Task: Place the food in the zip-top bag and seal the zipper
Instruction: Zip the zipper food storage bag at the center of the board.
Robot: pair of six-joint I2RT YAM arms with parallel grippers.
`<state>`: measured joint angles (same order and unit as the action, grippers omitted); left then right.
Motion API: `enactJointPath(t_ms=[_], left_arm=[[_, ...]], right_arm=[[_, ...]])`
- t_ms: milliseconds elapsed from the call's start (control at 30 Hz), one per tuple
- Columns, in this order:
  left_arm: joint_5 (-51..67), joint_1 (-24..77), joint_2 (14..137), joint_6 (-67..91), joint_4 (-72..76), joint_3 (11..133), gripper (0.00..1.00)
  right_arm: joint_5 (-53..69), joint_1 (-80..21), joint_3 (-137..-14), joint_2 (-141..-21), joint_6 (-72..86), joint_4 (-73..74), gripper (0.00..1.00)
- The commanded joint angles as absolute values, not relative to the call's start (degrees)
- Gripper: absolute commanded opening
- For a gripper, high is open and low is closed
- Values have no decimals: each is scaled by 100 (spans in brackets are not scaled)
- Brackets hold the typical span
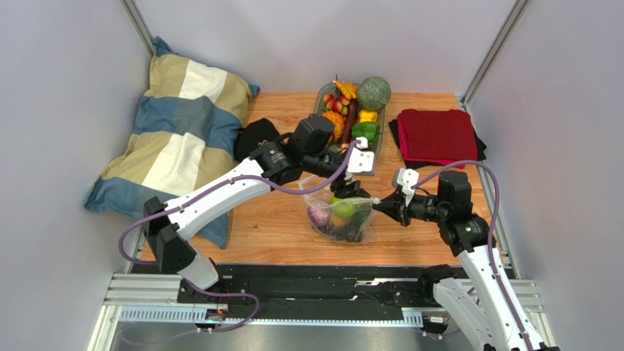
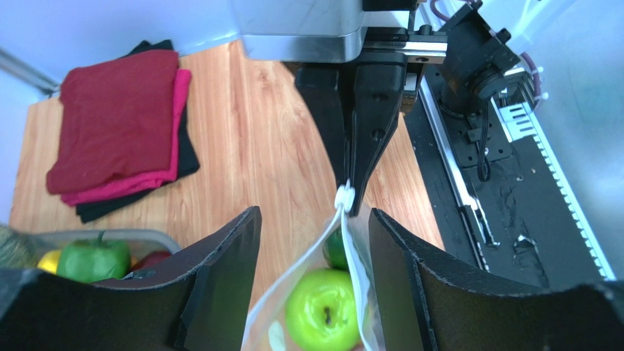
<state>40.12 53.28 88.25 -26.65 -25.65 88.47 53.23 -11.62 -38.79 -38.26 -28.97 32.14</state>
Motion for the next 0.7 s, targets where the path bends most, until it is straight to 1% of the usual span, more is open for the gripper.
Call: enactJointPath(t_ms=[0, 100, 167, 200, 267, 333, 467, 500, 600, 667], left_arm=[[4061, 5519, 9316, -3322, -2812, 9210, 64], [4069, 5563, 9501, -3393, -2900, 9360, 62], [4139, 5590, 9632, -3366, -2970, 9422, 58], [4157, 5607, 9650, -3366, -3014, 9465, 54], [4166, 5651, 9755, -3366, -3050, 9492, 52], [4140, 5669, 9817, -3358, -3041, 9518, 48], [4166, 5687, 9975, -3217, -3015, 9615, 45], [4183, 5687, 9976, -3199, -3015, 9615, 36], [4192, 5687, 9941, -3225, -3041, 9528, 19], [4184, 5678, 9862, -3322, -3233, 9457, 13]], right_arm=[[5361, -1213, -4069, -3771, -2883, 2892, 0], [5344, -1213, -4069, -3762, -2857, 2857, 0], [5335, -1204, -4061, -3762, -2795, 2804, 0], [5335, -1204, -4061, -3762, -2769, 2786, 0], [5344, -1213, -4069, -3779, -2751, 2769, 0], [5335, -1213, -4061, -3788, -2760, 2769, 0], [5317, -1222, -4069, -3779, -2751, 2777, 0], [5317, -1222, -4078, -3779, -2751, 2786, 0], [5274, -1222, -4069, -3753, -2716, 2786, 0], [5177, -1222, -4069, -3692, -2681, 2786, 0]])
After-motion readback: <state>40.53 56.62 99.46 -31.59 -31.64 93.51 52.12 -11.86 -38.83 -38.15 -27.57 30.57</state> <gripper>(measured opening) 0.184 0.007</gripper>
